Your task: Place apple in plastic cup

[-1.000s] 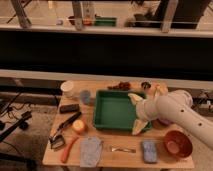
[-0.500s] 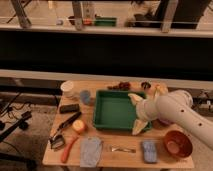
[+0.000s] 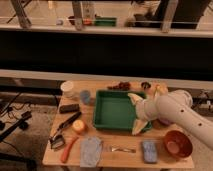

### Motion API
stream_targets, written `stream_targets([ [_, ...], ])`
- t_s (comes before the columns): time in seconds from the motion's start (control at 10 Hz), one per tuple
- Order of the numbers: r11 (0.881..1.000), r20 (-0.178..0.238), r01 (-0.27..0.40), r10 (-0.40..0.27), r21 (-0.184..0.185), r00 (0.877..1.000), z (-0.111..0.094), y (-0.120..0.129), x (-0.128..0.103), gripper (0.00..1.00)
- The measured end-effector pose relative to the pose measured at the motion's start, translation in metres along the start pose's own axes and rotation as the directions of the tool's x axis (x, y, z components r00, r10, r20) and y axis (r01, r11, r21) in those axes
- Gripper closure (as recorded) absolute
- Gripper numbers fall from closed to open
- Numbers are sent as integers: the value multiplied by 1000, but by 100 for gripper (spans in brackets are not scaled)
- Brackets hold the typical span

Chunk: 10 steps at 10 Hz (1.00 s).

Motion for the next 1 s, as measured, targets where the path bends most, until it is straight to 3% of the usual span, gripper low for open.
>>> stream_targets([
  [0.3, 995, 43, 103, -103, 10, 994, 1, -9, -46, 0],
  [0.6, 974, 98, 226, -227, 21, 969, 13, -11, -123, 0],
  [0.8, 946, 136, 322, -323, 29, 937, 24, -6, -175, 0],
  [1.0, 908, 194, 418, -416, 30, 889, 42, -3, -225, 0],
])
